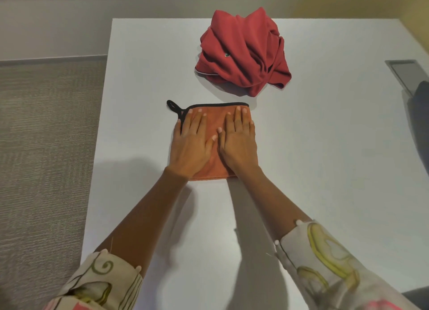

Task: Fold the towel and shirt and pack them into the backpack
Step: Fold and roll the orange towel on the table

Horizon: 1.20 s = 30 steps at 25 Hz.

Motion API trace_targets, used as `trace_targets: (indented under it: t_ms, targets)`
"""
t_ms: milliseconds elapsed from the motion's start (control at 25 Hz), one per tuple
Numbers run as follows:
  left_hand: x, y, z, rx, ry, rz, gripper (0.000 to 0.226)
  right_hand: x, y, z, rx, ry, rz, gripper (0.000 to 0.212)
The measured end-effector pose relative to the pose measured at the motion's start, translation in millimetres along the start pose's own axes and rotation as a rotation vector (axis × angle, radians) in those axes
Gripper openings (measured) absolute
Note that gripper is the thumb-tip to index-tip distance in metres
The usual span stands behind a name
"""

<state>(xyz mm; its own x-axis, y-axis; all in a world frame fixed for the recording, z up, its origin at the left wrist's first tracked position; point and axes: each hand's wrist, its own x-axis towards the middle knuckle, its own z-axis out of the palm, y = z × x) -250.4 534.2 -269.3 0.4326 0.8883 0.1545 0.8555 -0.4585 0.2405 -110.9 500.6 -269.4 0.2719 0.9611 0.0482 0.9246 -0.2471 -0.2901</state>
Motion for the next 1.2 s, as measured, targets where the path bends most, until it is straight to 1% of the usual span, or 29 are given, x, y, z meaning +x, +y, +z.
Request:
trace_targets:
  t_ms: [80, 200, 600, 720, 800, 880, 960, 1000, 1080, 1200]
  targets:
    - [-4.7, -9.1, 10.8, 0.052, -0.078, -0.033, 0.068, -1.0, 5.4, 4.0, -0.015, -0.013, 0.027, 0.060]
    - [-6.4, -12.0, 13.1, 0.060, -0.103, -0.051, 0.071, -1.4, 8.7, 5.8, -0.010, -0.037, 0.072, 0.062]
    - [-6.6, -5.2, 10.7, 0.062, -0.112, -0.086, 0.073, -2.6, 13.2, 6.7, -0.013, -0.019, 0.072, 0.062]
    - [-8.0, -0.9, 11.4, 0.056, -0.117, -0.106, 0.074, -3.6, 16.3, 2.9, 0.047, 0.006, 0.063, 0.060]
    - [-6.7, -0.7, 12.5, 0.060, -0.118, -0.111, 0.075, -6.3, 17.4, -6.7, 0.158, 0.094, 0.167, 0.060]
    - [-6.6, -1.6, 13.5, 0.074, -0.112, -0.107, 0.075, -8.0, 22.4, -21.1, 0.200, 0.129, 0.374, 0.059]
    - [-6.6, -1.8, 15.0, 0.088, -0.091, -0.100, 0.075, -7.9, 31.0, -33.1, 0.203, 0.049, 0.519, 0.058]
    - [-7.1, -1.6, 15.8, 0.096, -0.083, -0.099, 0.075, -7.7, 33.9, -37.9, 0.254, 0.001, 0.557, 0.058]
    - [-7.7, -0.3, 17.9, 0.112, -0.067, -0.098, 0.075, -4.2, 36.2, -44.9, 0.391, -0.082, 0.607, 0.055]
    - [-8.0, 0.0, 17.4, 0.141, -0.036, -0.058, 0.069, 2.5, 33.9, -46.8, 0.537, -0.162, 0.660, 0.040]
